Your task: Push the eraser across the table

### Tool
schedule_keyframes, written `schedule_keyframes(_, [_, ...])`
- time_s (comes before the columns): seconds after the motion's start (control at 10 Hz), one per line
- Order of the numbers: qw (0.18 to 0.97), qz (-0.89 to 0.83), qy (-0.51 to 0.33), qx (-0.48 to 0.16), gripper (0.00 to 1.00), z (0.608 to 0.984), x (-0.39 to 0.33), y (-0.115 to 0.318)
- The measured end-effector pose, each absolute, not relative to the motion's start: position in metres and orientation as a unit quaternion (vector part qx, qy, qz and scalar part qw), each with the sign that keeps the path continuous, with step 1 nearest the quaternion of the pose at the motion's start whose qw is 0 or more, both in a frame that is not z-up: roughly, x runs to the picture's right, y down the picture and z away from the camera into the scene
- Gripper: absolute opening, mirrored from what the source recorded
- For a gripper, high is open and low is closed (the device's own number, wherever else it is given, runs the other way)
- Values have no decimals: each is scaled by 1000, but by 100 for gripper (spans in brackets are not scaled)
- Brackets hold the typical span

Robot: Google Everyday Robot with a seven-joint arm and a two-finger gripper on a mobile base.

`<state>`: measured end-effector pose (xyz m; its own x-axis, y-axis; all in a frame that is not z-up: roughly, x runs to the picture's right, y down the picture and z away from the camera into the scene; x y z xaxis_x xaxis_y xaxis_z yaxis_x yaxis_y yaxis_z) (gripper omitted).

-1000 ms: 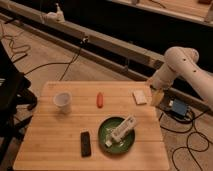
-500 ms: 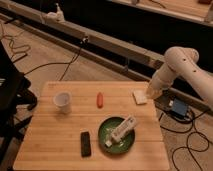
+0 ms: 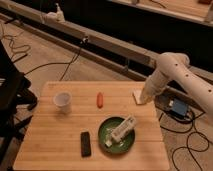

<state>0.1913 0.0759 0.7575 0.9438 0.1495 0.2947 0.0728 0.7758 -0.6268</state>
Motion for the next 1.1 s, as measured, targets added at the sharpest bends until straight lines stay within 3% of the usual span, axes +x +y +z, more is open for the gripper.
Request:
schedule_keyframes(0.4, [899,-29,-249,-360,0,743,110,111])
schedule_keyframes(0.8, [886,-120,-275,-354,0,728,53,140])
schedule_keyframes(1.1, [856,-225,-293,-362,0,709,-10,188])
